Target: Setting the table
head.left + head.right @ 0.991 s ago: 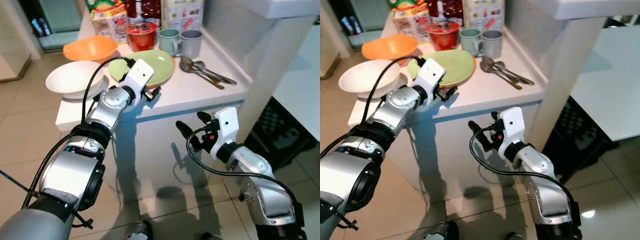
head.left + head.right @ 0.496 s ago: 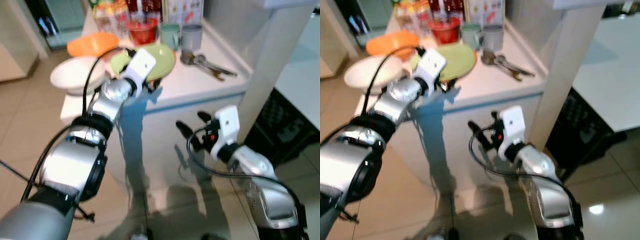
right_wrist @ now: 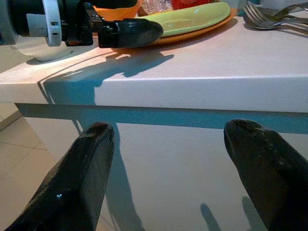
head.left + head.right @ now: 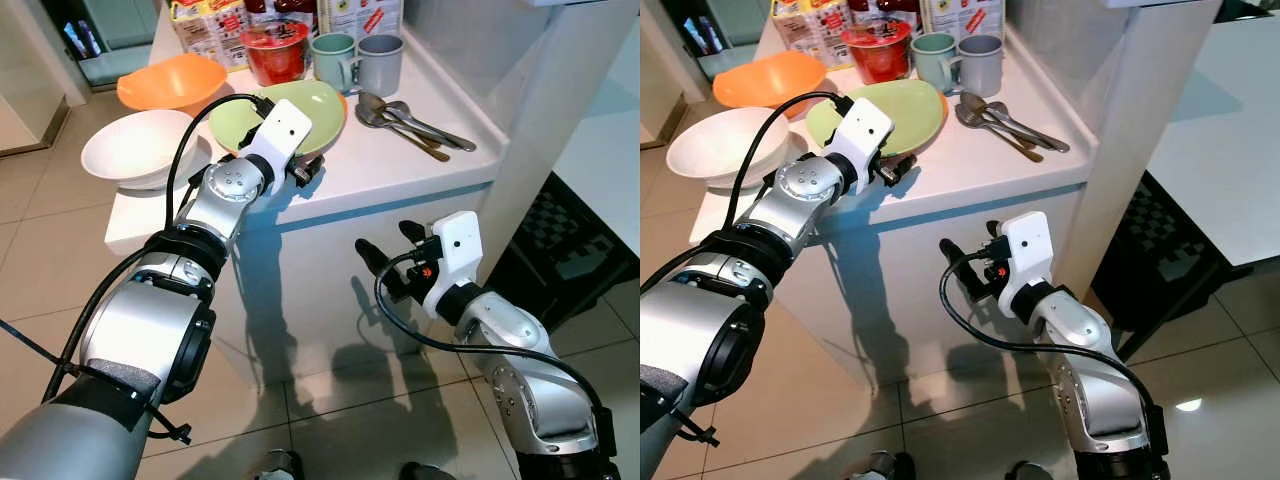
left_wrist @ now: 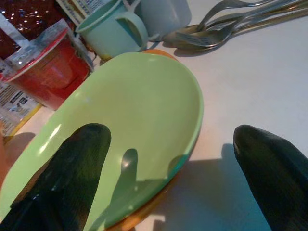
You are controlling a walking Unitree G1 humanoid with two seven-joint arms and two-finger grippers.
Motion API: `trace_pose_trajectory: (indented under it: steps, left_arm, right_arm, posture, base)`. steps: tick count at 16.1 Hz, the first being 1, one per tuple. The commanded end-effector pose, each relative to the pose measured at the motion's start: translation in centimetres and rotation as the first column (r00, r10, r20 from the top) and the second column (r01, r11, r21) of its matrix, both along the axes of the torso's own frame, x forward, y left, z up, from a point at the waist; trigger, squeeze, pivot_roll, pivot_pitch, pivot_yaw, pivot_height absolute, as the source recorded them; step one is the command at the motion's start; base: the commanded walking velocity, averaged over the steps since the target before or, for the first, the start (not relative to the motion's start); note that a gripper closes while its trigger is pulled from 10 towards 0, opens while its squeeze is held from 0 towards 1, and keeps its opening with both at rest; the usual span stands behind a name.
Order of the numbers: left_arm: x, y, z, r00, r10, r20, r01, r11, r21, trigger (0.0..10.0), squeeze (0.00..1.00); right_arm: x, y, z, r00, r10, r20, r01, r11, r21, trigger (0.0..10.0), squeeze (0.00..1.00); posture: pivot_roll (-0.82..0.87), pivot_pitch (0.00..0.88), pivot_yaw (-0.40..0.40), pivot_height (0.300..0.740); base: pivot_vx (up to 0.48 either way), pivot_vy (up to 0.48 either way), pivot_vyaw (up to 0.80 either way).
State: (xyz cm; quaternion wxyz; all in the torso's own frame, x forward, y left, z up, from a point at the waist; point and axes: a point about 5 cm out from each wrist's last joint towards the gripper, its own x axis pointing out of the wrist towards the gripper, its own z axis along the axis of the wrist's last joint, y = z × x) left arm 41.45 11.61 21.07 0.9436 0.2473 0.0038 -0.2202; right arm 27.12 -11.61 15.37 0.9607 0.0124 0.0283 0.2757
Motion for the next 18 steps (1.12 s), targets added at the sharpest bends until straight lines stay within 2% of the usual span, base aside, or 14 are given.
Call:
trace_pose_trajectory:
  steps: [1, 6, 7, 8, 9, 10, 11, 12, 17, 18]
  left_arm:
    - [0.1, 0.4, 0.3, 1.000, 0.022, 0.001, -0.022, 1.000, -0.004, 10.0, 0.00]
    - [0.2, 0.5, 0.4, 1.000, 0.027, 0.013, -0.027, 1.000, 0.002, 10.0, 0.00]
    - [0.2, 0.5, 0.4, 0.999, 0.034, 0.013, -0.034, 0.999, 0.001, 10.0, 0.00]
    - [0.2, 0.5, 0.3, 0.999, 0.032, 0.011, -0.032, 0.999, 0.003, 10.0, 0.00]
    - [0.2, 0.5, 0.3, 0.999, 0.031, 0.012, -0.031, 1.000, 0.005, 10.0, 0.00]
    - [0.2, 0.7, 0.4, 0.999, 0.032, 0.012, -0.032, 0.999, 0.005, 10.0, 0.00]
    - [0.2, 0.8, 0.4, 0.999, 0.033, 0.012, -0.033, 0.999, 0.005, 10.0, 0.00]
    - [0.2, 0.9, 0.5, 0.999, 0.032, 0.013, -0.032, 0.999, 0.006, 10.0, 0.00]
    - [0.2, 0.8, 0.6, 0.999, 0.030, 0.014, -0.030, 0.999, 0.010, 10.0, 0.00]
    - [0.2, 0.9, 0.6, 1.000, 0.028, 0.006, -0.028, 1.000, 0.003, 10.0, 0.00]
  right_arm:
    - [-0.1, 0.2, -0.1, 1.000, 0.008, -0.006, -0.008, 1.000, 0.004, 10.0, 0.00]
    - [-0.3, 0.0, -0.5, 1.000, 0.000, -0.017, 0.000, 1.000, -0.002, 10.0, 0.00]
    - [-0.8, -0.5, -1.1, 0.999, -0.008, -0.043, 0.008, 1.000, 0.003, 10.0, 0.00]
    - [-1.9, -1.8, -3.3, 0.995, -0.040, -0.093, 0.036, 0.998, -0.046, 10.0, 0.00]
    - [-2.5, -2.4, -4.4, 0.991, -0.058, -0.124, 0.050, 0.996, -0.070, 10.0, 0.00]
    - [-4.8, -3.5, -6.7, 0.979, -0.071, -0.191, 0.057, 0.996, -0.075, 10.0, 0.00]
    - [-6.3, -4.0, -7.8, 0.972, -0.083, -0.221, 0.071, 0.996, -0.059, 10.0, 0.00]
    - [-6.9, -4.5, -8.4, 0.965, -0.111, -0.239, 0.102, 0.993, -0.052, 10.0, 0.00]
    - [-5.9, -4.0, -8.2, 0.971, -0.118, -0.208, 0.110, 0.993, -0.047, 10.0, 0.00]
    - [-5.8, -3.9, -8.4, 0.970, -0.121, -0.209, 0.114, 0.993, -0.044, 10.0, 0.00]
  posture:
    - [-0.05, 0.054, 0.130, 0.740]
    - [-0.05, 0.052, 0.126, 0.740]
    - [-0.05, 0.052, 0.127, 0.740]
    - [-0.05, 0.053, 0.120, 0.740]
    - [-0.04, 0.054, 0.120, 0.740]
    - [-0.04, 0.060, 0.124, 0.740]
    - [-0.04, 0.061, 0.125, 0.740]
    - [-0.04, 0.060, 0.128, 0.740]
    - [-0.04, 0.054, 0.127, 0.740]
    - [-0.04, 0.055, 0.127, 0.740]
  base:
    - [0.465, 0.000, 0.00]
    - [0.450, 0.000, 0.00]
    - [0.000, 0.000, 0.00]
    - [0.000, 0.000, 0.00]
    - [0.000, 0.000, 0.00]
    - [0.000, 0.000, 0.00]
    - [0.000, 0.000, 0.00]
    - [0.000, 0.000, 0.00]
    - [0.000, 0.000, 0.00]
    - [0.480, 0.000, 0.00]
